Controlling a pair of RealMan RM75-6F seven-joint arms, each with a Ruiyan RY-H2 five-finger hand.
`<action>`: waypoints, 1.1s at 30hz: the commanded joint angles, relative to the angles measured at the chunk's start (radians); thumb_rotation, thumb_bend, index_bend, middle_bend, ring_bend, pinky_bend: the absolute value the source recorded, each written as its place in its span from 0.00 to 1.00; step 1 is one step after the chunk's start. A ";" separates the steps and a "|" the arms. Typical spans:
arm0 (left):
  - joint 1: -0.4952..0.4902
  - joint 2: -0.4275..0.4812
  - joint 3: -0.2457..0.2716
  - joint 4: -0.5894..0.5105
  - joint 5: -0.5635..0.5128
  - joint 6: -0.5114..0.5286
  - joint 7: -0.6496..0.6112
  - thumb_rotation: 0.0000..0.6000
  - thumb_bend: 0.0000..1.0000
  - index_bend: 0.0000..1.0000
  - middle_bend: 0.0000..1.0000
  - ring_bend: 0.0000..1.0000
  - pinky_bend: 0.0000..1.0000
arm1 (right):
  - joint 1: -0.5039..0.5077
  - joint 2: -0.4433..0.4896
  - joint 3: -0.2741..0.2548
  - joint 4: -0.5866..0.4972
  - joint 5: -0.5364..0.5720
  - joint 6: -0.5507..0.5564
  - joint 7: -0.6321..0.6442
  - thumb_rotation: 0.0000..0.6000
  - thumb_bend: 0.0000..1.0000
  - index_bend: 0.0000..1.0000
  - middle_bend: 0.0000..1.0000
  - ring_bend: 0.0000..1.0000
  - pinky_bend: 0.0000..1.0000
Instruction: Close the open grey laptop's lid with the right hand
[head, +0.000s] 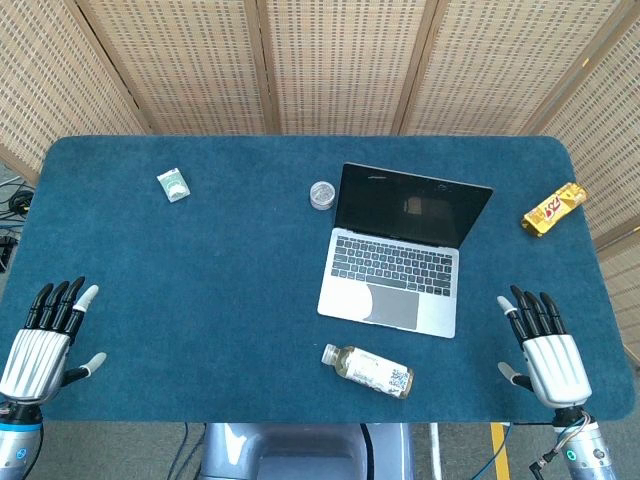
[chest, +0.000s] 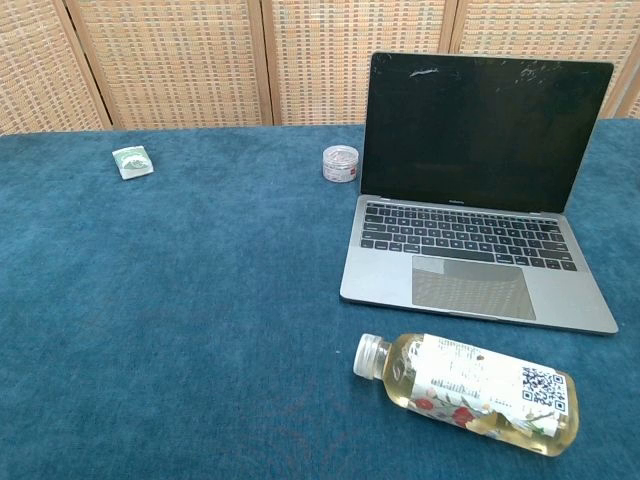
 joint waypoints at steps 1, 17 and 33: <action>0.000 0.000 0.000 -0.001 0.001 0.000 0.001 1.00 0.00 0.00 0.00 0.00 0.00 | 0.000 0.000 0.000 0.000 0.000 0.001 0.000 1.00 0.00 0.05 0.00 0.00 0.00; 0.002 0.001 0.003 -0.004 0.009 0.006 0.003 1.00 0.00 0.00 0.00 0.00 0.00 | -0.004 -0.001 0.001 -0.001 -0.002 0.008 -0.007 1.00 0.00 0.05 0.00 0.00 0.00; 0.003 0.001 0.005 -0.005 0.014 0.009 -0.002 1.00 0.00 0.00 0.00 0.00 0.00 | -0.003 0.000 0.002 -0.004 0.003 0.002 -0.008 1.00 0.00 0.05 0.00 0.00 0.00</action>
